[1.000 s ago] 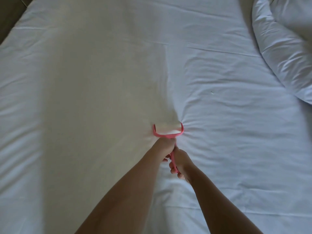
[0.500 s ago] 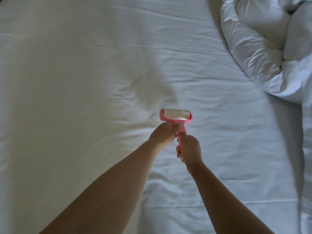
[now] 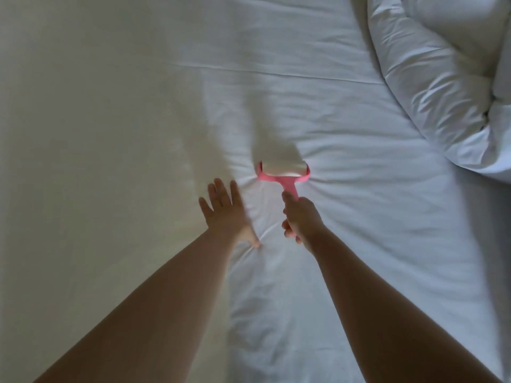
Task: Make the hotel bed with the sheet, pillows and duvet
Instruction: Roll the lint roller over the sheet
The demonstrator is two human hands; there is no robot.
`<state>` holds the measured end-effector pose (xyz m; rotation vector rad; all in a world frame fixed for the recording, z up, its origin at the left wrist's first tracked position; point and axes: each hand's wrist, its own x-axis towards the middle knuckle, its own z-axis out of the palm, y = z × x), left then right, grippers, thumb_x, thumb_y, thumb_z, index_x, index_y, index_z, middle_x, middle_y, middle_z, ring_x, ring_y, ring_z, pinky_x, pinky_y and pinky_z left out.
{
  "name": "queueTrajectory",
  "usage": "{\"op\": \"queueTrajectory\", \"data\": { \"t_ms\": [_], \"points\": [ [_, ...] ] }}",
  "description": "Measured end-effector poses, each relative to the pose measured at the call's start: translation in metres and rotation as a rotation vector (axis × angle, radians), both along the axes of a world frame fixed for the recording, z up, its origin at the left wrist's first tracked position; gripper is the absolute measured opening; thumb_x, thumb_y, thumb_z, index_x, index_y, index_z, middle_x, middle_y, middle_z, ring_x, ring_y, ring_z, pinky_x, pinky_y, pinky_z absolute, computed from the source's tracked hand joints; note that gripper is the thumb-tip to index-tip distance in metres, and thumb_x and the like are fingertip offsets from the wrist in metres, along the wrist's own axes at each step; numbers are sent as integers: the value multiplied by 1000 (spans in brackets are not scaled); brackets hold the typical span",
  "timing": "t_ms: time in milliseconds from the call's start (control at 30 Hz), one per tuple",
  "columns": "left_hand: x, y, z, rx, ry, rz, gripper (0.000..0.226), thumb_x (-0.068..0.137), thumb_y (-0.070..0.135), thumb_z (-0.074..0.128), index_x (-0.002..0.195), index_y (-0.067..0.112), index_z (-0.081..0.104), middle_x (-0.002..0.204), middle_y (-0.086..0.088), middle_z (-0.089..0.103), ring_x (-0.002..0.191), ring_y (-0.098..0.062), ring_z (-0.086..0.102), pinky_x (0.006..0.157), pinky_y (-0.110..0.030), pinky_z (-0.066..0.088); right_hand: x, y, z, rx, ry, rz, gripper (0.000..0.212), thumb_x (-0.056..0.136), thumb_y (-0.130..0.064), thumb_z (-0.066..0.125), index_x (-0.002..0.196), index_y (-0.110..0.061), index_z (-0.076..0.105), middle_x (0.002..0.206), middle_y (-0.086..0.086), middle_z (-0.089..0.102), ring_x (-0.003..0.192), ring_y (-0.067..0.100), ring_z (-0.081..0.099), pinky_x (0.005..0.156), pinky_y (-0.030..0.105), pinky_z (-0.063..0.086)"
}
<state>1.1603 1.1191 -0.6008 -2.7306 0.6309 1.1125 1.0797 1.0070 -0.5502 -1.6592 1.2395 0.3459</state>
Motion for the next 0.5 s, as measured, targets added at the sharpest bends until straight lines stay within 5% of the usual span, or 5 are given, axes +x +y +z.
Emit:
{"op": "queueTrajectory", "data": {
  "t_ms": [167, 500],
  "points": [
    [7, -21, -7, 151, 116, 56, 169, 42, 57, 87, 130, 7, -48, 135, -31, -48, 129, -48, -40, 104, -67, -17, 45, -29, -2, 57, -19, -64, 35, 100, -40, 36, 79, -14, 46, 65, 5, 50, 42, 14, 44, 33, 15, 25],
    [18, -29, -17, 210, 257, 86, 169, 43, 50, 90, 123, 5, -52, 126, -32, -55, 120, -49, -48, 98, -69, -23, 109, -58, -11, 46, -30, -55, 36, 99, -41, 34, 79, -14, 46, 65, 6, 51, 49, 17, 47, 45, 23, 27]
  ]
}}
